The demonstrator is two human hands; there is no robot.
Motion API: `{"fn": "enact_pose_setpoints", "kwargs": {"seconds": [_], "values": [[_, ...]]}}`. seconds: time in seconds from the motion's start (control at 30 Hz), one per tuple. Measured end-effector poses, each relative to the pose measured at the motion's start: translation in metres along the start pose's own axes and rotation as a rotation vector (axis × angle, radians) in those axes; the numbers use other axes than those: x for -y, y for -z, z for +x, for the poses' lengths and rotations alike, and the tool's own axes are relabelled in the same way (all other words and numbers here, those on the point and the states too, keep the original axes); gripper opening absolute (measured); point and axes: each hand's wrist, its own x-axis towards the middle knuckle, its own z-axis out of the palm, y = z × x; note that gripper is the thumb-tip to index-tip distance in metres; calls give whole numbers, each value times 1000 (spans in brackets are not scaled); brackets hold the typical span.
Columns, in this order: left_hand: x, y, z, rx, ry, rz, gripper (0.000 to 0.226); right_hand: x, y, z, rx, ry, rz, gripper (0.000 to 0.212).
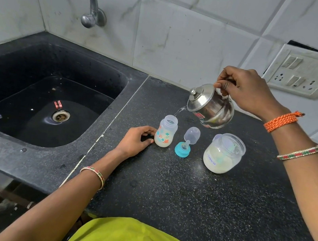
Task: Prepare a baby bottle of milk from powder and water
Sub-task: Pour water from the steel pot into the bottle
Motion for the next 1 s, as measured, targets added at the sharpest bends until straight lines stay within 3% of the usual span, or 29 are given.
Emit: {"fn": "enact_pose_setpoints", "kwargs": {"seconds": [1.0], "values": [[3,-1,1,4,5,-16,37,-1,-19,5,13,64,-14,18]]}}
